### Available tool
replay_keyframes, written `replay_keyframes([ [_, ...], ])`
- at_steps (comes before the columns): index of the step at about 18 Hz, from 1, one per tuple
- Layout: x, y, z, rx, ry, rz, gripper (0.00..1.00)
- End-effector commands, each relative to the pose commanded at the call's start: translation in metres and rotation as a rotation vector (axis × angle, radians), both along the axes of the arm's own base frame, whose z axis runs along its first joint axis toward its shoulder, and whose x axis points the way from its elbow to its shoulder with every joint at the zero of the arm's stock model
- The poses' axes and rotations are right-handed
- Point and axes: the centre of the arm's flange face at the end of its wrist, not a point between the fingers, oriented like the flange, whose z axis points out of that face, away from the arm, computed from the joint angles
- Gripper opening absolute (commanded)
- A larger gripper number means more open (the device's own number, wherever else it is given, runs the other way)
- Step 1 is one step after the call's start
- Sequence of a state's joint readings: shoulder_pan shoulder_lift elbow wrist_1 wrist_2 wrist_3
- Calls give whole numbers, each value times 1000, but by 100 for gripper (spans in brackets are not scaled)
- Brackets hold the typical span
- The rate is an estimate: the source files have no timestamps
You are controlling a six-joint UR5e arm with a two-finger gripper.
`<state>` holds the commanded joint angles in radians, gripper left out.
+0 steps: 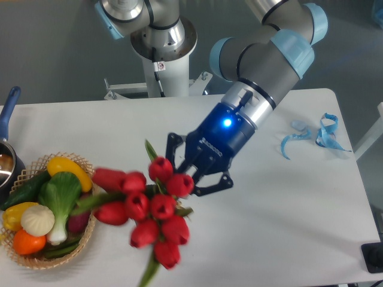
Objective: Insert the flowers into the vase
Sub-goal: 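Carry the red tulip bunch in the gripper over the black vase, then lower the tulip stems down into the black vase opening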
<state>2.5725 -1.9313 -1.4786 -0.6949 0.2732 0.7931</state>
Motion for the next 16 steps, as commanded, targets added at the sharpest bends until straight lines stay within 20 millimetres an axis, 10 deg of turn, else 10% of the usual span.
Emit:
replay_keyframes([
  [16,27,-14,-53,-6,35,-39,0],
])
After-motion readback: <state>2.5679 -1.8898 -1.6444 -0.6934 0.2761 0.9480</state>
